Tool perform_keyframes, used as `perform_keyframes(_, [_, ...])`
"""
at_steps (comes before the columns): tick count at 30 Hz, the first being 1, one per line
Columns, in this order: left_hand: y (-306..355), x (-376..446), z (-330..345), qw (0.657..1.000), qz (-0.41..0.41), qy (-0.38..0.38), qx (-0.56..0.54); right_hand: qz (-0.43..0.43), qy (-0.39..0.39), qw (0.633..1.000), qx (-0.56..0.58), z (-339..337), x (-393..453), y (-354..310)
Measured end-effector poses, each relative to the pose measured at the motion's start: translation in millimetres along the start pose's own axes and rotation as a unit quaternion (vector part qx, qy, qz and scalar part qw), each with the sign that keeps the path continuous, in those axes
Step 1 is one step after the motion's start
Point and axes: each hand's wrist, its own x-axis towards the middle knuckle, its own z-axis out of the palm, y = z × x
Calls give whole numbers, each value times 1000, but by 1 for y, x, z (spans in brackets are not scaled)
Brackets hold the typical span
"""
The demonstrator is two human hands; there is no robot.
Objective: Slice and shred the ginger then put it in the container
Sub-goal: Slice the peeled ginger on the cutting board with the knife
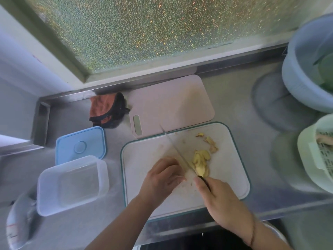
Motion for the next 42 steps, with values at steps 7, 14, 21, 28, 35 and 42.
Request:
perform_keyframes(7, [21,-5,-14,989,-56,134,18,-33,63,961,-266,-10,-16,15])
perform_keyframes(14, [70,37,-13,992,6,-45,120,-76,71,932,-348,-10,-12,21])
perform_keyframes(21, [64,47,-2,951,-14,-216,220,-55,32,929,-364,-10,-13,26])
perform_keyframes(28, [65,48,1,923,-38,-286,254,-49,15,926,-373,-11,-17,17])
perform_keyframes(35, [72,27,-25,998,-23,33,53,-21,40,974,-222,-2,-28,16])
perform_keyframes(42, [29,-25,-18,994,-35,9,104,98,-43,983,150,3,-18,13])
